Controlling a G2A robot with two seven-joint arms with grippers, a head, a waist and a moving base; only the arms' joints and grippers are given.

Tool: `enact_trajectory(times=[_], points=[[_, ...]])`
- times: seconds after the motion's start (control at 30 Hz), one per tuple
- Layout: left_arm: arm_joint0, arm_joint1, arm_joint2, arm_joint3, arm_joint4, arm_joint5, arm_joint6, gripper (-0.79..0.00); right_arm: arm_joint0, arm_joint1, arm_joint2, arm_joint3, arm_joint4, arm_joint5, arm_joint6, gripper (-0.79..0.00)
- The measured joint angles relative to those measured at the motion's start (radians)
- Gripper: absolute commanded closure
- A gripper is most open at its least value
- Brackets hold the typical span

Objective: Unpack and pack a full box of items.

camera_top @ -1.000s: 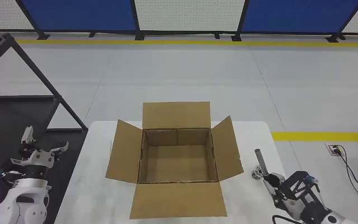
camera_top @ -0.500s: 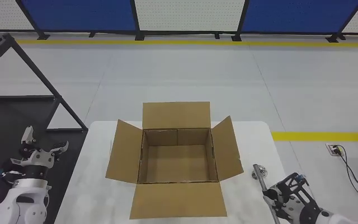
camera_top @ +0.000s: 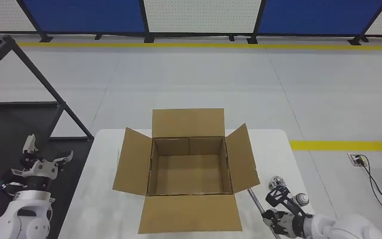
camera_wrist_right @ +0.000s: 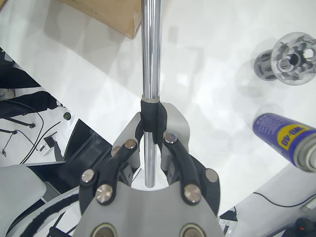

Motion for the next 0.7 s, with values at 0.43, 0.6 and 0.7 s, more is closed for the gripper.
enact_trajectory(times=[0.43, 0.6, 0.7], points=[[0.000, 0.000, 0.000, 0.000, 0.000, 0.000, 0.000, -0.785, 0.083, 0.021, -0.066, 0.160, -0.053, 0.069, -0.012, 0.000], [0.000, 0.000, 0.000, 0.000, 0.000, 0.000, 0.000, -0.785, 0.092, 0.028, -0.071, 0.203, -0.053, 0.082, -0.042, 0.000], [0.000, 0.000, 0.000, 0.000, 0.000, 0.000, 0.000, -0.785, 0.101, 0.033, -0.076, 0.232, -0.060, 0.090, -0.047, 0.000]])
